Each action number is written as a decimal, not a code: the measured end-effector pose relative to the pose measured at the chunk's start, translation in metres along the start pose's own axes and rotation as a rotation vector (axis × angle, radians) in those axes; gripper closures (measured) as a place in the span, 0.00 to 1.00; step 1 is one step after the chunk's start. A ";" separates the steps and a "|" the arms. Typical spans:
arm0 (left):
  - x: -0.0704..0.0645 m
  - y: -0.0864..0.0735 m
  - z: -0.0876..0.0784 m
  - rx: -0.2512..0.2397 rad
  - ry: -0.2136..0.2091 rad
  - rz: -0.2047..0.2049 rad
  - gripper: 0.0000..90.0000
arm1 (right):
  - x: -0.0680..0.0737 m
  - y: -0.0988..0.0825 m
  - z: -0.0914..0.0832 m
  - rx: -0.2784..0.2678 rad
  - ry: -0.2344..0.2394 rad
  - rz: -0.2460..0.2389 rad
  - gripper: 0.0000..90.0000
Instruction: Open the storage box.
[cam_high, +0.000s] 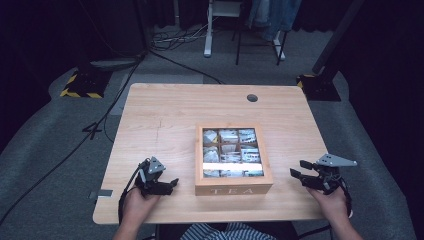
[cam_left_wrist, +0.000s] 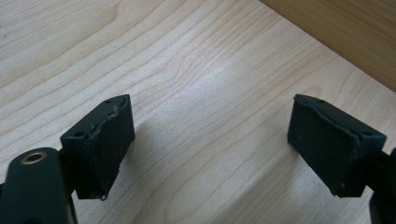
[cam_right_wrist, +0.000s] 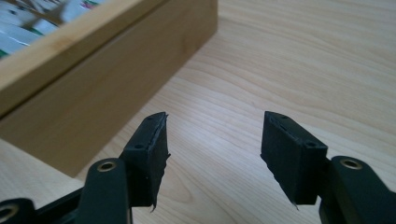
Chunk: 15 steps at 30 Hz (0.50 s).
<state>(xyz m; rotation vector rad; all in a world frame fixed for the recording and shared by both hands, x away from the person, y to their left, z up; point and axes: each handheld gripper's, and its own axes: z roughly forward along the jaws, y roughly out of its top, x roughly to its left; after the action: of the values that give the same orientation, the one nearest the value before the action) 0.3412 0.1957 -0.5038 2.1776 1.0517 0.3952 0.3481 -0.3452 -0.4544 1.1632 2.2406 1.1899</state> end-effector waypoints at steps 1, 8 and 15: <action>0.000 0.000 0.000 0.000 0.000 0.000 0.17 | 0.001 0.001 -0.001 -0.006 0.011 -0.005 0.46; 0.000 0.000 0.000 0.000 0.000 0.000 0.17 | 0.010 0.004 -0.007 -0.045 0.068 -0.029 0.45; 0.000 0.000 0.000 0.000 0.001 0.000 0.17 | 0.020 0.009 -0.010 -0.059 0.116 -0.031 0.44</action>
<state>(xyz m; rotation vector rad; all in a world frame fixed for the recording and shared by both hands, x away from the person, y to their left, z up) 0.3413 0.1956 -0.5038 2.1773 1.0523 0.3958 0.3346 -0.3314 -0.4398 1.0583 2.2820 1.3336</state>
